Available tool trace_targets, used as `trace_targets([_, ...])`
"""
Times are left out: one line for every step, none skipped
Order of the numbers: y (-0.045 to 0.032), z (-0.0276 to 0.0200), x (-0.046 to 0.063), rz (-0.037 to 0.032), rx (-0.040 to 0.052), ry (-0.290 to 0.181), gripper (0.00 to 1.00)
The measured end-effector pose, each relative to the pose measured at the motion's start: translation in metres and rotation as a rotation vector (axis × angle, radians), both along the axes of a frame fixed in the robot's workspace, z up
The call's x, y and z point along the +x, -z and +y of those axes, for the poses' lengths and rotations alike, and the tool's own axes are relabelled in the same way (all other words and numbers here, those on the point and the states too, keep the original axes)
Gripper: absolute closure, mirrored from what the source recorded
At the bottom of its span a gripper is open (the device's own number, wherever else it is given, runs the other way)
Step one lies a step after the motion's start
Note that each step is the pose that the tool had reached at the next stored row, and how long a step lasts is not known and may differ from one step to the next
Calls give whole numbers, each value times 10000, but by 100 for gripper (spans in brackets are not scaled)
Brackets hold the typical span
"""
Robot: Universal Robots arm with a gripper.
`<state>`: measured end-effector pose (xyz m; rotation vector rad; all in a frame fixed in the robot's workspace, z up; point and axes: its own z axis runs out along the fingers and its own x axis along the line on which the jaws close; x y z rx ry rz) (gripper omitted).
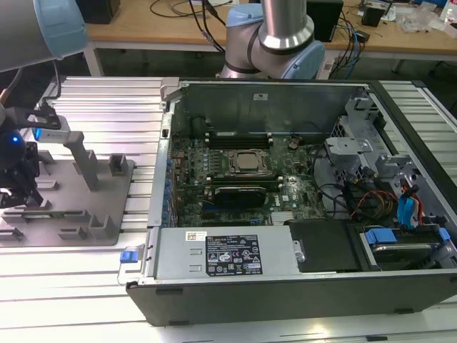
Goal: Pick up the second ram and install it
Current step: 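Pick up the second ram and move it above second insertion slot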
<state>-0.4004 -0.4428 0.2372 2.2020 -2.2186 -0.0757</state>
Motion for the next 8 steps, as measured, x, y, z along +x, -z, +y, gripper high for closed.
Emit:
trace_targets([13,-2,-7,0,2,-35,92])
trace_targets([19,-2,-9,0,2,-48,92])
trace_targets([26,-2,-13,1,1,-70,92])
trace_targets([37,-3,-18,2,0,-100,92])
trace_targets([57,-6,-25,2,0,-141,92])
trace_targets([84,-9,-30,1,1,-187,92])
trace_targets([97,-9,-32,0,2,-206,92])
trace_targets([105,-9,-34,1,1,-220,92])
